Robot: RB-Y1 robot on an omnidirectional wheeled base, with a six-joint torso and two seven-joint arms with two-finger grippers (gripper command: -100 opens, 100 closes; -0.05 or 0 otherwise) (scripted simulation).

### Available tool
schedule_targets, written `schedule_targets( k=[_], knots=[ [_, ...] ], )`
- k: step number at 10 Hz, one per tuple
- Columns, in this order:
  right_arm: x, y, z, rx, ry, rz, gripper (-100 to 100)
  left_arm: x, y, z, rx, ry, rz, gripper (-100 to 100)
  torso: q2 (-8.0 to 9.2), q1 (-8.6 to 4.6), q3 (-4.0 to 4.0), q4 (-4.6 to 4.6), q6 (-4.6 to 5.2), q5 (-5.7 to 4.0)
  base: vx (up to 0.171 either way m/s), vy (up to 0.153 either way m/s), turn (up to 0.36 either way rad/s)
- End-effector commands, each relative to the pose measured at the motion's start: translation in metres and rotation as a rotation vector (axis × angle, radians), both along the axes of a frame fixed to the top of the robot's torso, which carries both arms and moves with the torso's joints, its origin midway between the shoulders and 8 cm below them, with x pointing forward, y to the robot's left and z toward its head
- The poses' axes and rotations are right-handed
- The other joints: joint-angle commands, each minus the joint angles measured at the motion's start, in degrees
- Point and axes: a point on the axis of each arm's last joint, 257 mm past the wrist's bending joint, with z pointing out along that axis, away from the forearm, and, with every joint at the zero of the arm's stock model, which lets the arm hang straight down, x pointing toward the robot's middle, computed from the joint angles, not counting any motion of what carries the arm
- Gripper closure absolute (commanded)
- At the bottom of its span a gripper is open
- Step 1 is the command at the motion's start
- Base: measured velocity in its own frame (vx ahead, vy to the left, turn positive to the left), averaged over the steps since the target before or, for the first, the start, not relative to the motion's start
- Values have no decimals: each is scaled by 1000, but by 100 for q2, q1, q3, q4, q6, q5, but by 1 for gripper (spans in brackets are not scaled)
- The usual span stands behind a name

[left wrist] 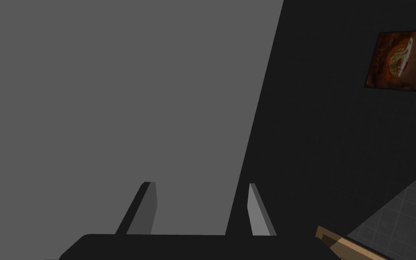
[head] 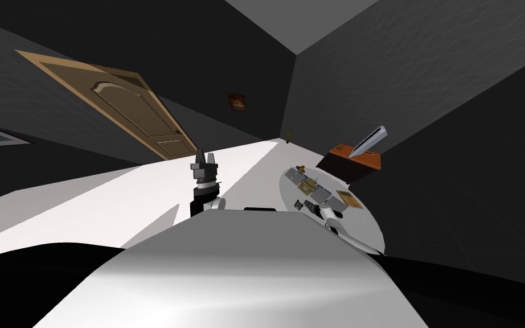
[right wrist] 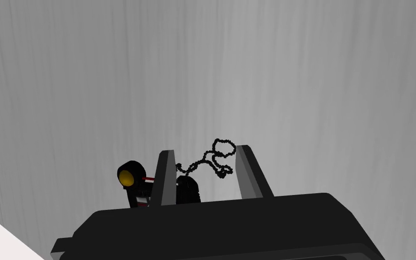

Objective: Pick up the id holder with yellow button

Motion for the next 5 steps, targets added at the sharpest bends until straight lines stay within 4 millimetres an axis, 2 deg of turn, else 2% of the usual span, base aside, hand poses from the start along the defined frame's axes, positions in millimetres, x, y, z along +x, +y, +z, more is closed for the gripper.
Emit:
schedule_targets(
  k=[1, 2, 3, 4, 5],
  knots=[
    [1, -13, 9, 3, 1, -5, 100, 0, 0, 0, 0, 0, 0, 0, 0, 0, 0, 0, 0, 0, -33, 55, 39],
    [1, -13, 9, 3, 1, -5, 100, 0, 0, 0, 0, 0, 0, 0, 10, 16, 6, 3, -1, 6, -38, 63, 17],
    [-1, -24, 17, 3, 5, -9, 100, 0, 0, 0, 0, 0, 0, 0, 16, 25, 9, 2, 1, 7, -35, 74, 20],
    [0, -18, 14, -1, 2, -5, 100, 0, 0, 0, 0, 0, 0, 0, 17, 31, 9, 2, 2, 9, -16, 35, -3],
    [0, -18, 14, 2, 3, -7, 0, 0, 0, 0, 0, 0, 0, 0, 10, 20, 5, 0, 2, 6, -3, 7, -1]
  ],
)
